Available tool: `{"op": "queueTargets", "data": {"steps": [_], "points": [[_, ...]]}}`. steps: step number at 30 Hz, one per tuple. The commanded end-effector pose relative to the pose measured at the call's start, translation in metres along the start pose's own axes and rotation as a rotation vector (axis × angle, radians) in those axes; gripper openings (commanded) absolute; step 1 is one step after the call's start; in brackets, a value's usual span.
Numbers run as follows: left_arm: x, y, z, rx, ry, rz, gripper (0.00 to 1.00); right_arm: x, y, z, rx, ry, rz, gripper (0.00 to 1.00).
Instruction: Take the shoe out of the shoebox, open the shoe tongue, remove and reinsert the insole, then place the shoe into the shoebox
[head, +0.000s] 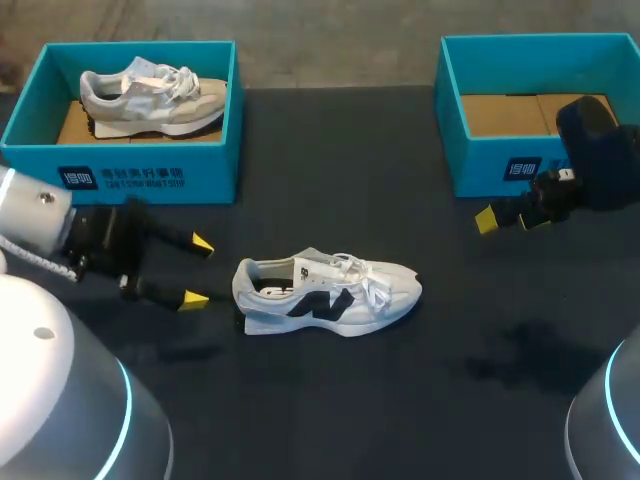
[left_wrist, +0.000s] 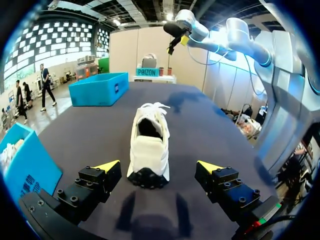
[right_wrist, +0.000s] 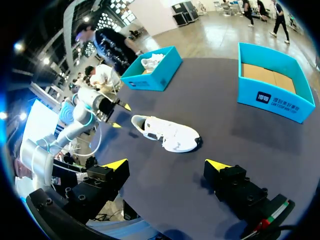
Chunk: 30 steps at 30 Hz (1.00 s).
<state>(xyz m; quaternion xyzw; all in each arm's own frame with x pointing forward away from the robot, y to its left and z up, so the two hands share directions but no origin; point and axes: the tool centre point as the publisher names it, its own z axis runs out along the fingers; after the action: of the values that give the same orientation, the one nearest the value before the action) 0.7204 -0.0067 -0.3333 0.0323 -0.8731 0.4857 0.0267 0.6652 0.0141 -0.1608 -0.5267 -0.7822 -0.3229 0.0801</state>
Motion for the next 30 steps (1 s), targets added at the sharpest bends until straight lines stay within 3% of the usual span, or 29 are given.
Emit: {"op": "queueTargets", "data": {"steps": [1, 19, 30], "points": [[-0.007, 0.012, 0.012, 0.038, 0.009, 0.003, 1.0, 0.0, 0.0, 0.002, 0.001, -0.001, 0.001, 1.0], [-0.02, 0.065, 0.025, 0.034, 0.013, -0.005, 1.0, 0.0, 0.0, 0.002, 0.001, -0.001, 0.001, 1.0], [-0.024, 0.071, 0.025, 0.028, 0.012, 0.041, 1.0, 0.0, 0.0, 0.002, 0.001, -0.001, 0.001, 1.0]]}}
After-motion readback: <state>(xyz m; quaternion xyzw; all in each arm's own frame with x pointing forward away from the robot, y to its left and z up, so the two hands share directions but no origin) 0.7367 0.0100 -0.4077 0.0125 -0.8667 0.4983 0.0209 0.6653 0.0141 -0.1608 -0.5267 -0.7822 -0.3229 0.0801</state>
